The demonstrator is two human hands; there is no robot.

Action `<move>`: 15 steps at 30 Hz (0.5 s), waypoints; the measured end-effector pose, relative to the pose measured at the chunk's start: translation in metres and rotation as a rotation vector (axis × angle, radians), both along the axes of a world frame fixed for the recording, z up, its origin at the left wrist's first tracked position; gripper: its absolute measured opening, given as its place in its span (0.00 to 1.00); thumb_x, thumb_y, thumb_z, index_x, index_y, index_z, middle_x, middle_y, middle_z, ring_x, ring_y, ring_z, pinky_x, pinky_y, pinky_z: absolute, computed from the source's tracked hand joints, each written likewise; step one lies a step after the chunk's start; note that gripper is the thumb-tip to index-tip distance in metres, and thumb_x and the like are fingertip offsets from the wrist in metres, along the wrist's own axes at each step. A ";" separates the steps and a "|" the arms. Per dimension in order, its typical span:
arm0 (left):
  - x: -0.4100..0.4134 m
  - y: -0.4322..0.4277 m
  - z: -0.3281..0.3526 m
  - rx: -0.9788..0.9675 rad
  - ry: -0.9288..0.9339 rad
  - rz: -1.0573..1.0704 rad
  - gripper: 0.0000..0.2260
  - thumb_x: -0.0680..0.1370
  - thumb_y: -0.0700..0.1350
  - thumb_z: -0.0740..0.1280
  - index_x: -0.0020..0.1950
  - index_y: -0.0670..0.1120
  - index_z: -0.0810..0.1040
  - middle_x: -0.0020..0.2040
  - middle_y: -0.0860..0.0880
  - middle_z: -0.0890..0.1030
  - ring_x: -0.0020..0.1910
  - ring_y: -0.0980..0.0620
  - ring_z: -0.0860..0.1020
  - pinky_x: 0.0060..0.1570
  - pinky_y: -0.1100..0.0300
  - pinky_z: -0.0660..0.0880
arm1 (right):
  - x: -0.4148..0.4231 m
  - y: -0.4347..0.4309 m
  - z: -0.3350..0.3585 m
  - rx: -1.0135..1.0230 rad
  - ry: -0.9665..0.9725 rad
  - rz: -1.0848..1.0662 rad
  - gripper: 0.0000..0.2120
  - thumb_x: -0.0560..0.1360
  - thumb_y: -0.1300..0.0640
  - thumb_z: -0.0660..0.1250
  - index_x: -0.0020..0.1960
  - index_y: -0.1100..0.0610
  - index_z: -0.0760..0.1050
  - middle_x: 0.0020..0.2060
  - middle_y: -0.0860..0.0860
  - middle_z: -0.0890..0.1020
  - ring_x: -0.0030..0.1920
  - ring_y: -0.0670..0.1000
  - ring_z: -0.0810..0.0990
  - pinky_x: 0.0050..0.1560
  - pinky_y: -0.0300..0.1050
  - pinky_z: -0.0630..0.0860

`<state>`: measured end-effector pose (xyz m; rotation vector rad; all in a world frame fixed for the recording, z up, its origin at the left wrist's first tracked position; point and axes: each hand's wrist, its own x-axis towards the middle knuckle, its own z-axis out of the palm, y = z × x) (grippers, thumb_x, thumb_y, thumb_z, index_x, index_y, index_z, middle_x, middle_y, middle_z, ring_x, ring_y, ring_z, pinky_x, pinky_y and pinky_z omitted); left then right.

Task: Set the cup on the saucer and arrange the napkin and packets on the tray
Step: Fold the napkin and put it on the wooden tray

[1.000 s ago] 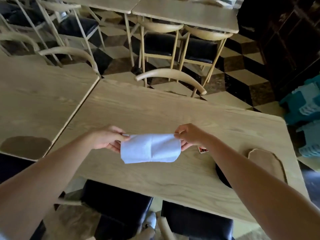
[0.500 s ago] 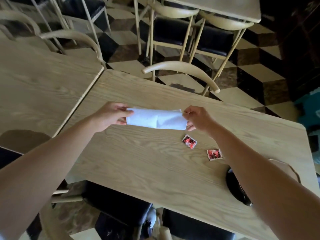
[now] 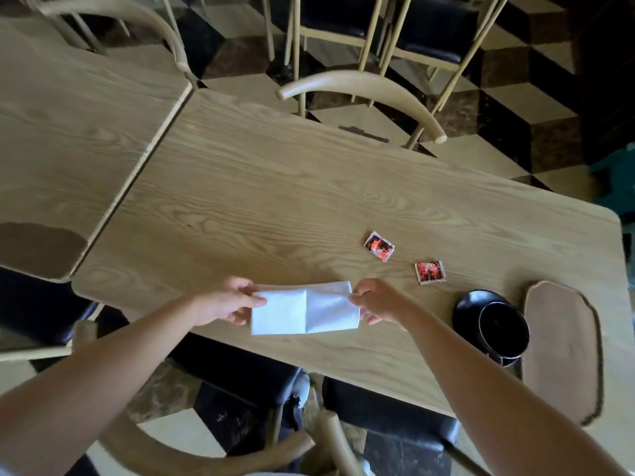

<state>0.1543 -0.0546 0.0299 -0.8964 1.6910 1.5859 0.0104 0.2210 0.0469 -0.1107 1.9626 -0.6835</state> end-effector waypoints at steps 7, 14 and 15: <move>0.023 0.021 -0.028 -0.082 -0.019 0.139 0.11 0.75 0.47 0.72 0.52 0.42 0.81 0.38 0.46 0.77 0.36 0.49 0.77 0.37 0.56 0.78 | 0.038 0.017 -0.024 -0.029 0.026 -0.232 0.07 0.76 0.60 0.71 0.51 0.57 0.75 0.31 0.52 0.69 0.29 0.53 0.68 0.27 0.41 0.68; 0.032 0.031 -0.044 -0.215 0.101 0.251 0.08 0.80 0.49 0.64 0.47 0.46 0.76 0.30 0.49 0.74 0.24 0.55 0.76 0.29 0.58 0.79 | 0.046 0.002 -0.043 -0.008 0.341 -0.345 0.08 0.79 0.50 0.62 0.42 0.48 0.73 0.26 0.47 0.72 0.31 0.53 0.71 0.30 0.43 0.64; 0.034 0.032 -0.045 -0.258 0.131 0.231 0.08 0.81 0.49 0.63 0.46 0.47 0.74 0.29 0.49 0.74 0.23 0.56 0.77 0.26 0.60 0.77 | 0.048 -0.002 -0.045 0.002 0.396 -0.314 0.06 0.80 0.49 0.60 0.46 0.47 0.72 0.26 0.46 0.73 0.31 0.53 0.72 0.30 0.43 0.64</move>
